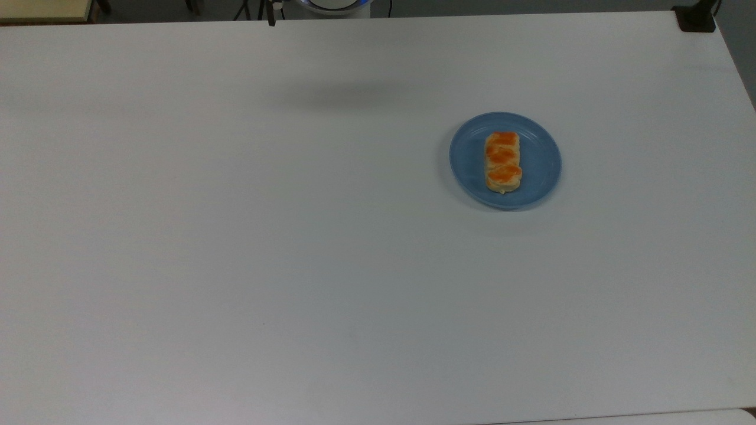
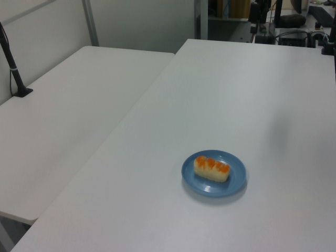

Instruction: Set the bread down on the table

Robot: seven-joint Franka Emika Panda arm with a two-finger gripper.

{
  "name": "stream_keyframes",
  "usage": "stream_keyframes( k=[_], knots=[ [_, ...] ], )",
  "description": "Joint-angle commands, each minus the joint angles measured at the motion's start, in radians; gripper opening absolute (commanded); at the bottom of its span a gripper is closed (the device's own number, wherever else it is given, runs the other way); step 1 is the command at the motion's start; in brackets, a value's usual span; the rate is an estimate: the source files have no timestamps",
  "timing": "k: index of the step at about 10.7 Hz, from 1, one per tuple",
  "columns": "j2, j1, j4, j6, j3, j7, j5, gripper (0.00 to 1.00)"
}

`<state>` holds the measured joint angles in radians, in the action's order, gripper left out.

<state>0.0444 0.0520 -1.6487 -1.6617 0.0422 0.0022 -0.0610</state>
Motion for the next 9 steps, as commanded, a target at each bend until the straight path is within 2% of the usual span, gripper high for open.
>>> stream_keyframes(
  k=[1, 5, 7, 9],
  knots=[
    [-0.004, -0.023, -0.008, -0.01, 0.021, 0.001, 0.013, 1.0],
    [-0.029, -0.087, -0.01, 0.002, 0.01, -0.024, -0.006, 1.0],
    [-0.028, -0.144, -0.01, 0.011, 0.005, -0.011, 0.003, 1.0],
    [-0.032, -0.234, -0.013, 0.026, -0.012, 0.03, 0.009, 1.0]
  ],
)
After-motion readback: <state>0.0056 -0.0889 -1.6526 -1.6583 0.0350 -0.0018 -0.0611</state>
